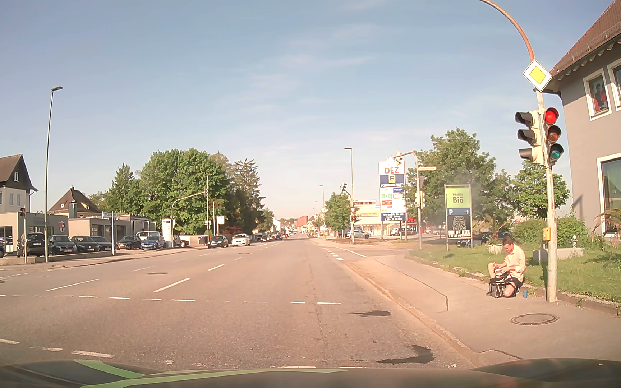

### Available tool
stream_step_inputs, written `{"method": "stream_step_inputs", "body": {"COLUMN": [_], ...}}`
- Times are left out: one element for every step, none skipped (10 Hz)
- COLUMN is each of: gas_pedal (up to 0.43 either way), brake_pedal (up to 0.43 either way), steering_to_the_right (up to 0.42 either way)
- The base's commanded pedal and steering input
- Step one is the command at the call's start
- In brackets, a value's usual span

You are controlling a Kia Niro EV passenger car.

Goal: Follow the waypoints while adhering to traffic rules and regulations

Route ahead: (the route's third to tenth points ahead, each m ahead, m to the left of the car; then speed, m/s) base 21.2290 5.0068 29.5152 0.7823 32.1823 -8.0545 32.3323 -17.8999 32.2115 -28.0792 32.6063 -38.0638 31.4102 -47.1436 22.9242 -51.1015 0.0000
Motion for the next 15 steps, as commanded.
{"method": "stream_step_inputs", "body": {"gas_pedal": [0.0, 0.0, 0.0, 0.0, 0.0, 0.0, 0.0, 0.0, 0.0, 0.0, 0.0, 0.0, 0.0, 0.0, 0.0], "brake_pedal": [0.701, 0.701, 0.689, 0.659, 0.622, 0.567, 0.518, 0.512, 0.506, 0.5, 0.494, 0.482, 0.451, 0.409, 0.372], "steering_to_the_right": [0.0, 0.0, 0.0, 0.0, 0.0, 0.0, 0.0, 0.0, 0.0, 0.0, 0.0, 0.0, 0.0, 0.0, 0.0]}}
